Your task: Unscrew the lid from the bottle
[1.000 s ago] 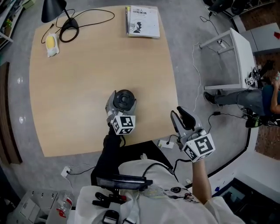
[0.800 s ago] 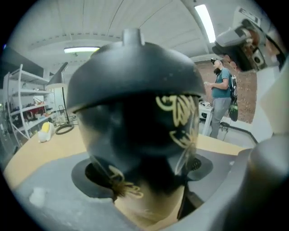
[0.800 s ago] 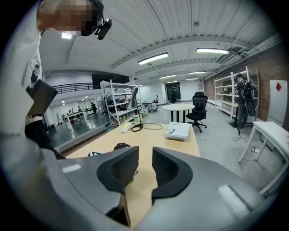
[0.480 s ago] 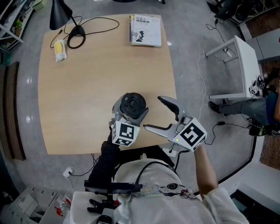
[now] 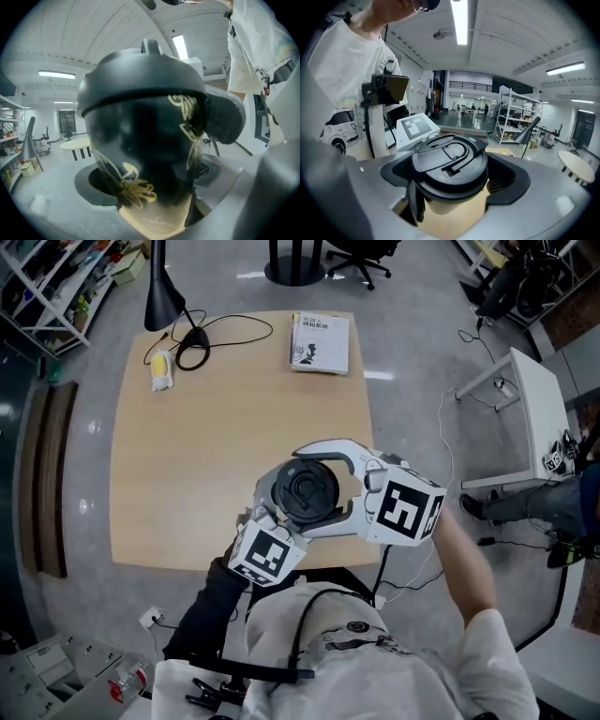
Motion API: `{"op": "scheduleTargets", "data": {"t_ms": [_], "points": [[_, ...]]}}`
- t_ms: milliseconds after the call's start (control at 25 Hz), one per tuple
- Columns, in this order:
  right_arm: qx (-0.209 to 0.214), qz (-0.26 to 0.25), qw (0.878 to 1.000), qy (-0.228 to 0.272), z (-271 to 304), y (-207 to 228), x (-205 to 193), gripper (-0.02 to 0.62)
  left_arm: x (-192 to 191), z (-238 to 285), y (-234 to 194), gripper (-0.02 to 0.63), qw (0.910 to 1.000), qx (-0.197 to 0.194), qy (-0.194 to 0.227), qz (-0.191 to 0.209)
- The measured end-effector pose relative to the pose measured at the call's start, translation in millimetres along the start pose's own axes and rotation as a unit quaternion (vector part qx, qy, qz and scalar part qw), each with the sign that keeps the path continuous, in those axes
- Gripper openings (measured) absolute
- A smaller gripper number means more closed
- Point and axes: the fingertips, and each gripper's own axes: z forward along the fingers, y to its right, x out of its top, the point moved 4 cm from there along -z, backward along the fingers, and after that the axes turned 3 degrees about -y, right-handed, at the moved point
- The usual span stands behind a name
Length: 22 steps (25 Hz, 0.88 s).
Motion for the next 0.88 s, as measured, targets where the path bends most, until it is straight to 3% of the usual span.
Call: {"op": "scheduleTargets", "data": {"t_ms": [160,280,360,440,520,560,600,680,720,800,880], "points": [[0.024,-0.021,0.999,0.042,-11,-2,20,0.463,22,-7,4,0.443,0.9992,-0.035,0.019,0.005],[0.08,-0.051,0.994,0.05,-27,-12,31,0.463,41,-12,19,0.442,0.9937,-0.106,0.027,0.023],[0.155,-0.078,0.983,0.052,-38,-26,37,0.464,51,-18,40,0.442,0.9815,-0.186,0.031,0.033],[0.236,-0.089,0.965,0.074,-48,-41,44,0.465,62,-26,62,0.442,0.963,-0.265,0.044,0.027],[0.266,-0.068,0.958,0.085,-54,-43,49,0.466,71,-30,68,0.442,0.9538,-0.294,0.06,0.004],[0.247,-0.048,0.965,0.078,-57,-39,48,0.47,71,-29,64,0.441,0.9566,-0.284,0.062,-0.007],[0.204,-0.027,0.976,0.068,-60,-33,46,0.512,67,-28,57,0.44,0.9649,-0.256,0.058,-0.013],[0.074,0.018,0.995,0.065,-64,-19,40,0.54,53,-25,34,0.44,0.9878,-0.153,0.03,-0.003],[0.01,0.045,0.997,0.069,-62,-15,38,0.54,45,-24,22,0.44,0.9955,-0.093,0.012,0.011],[-0.076,0.079,0.992,0.066,-44,-11,33,0.538,32,-22,8,0.44,0.9991,-0.006,-0.017,0.039],[-0.101,0.058,0.991,0.062,-23,-12,31,0.501,28,-19,7,0.44,0.9986,0.011,-0.027,0.045]]}}
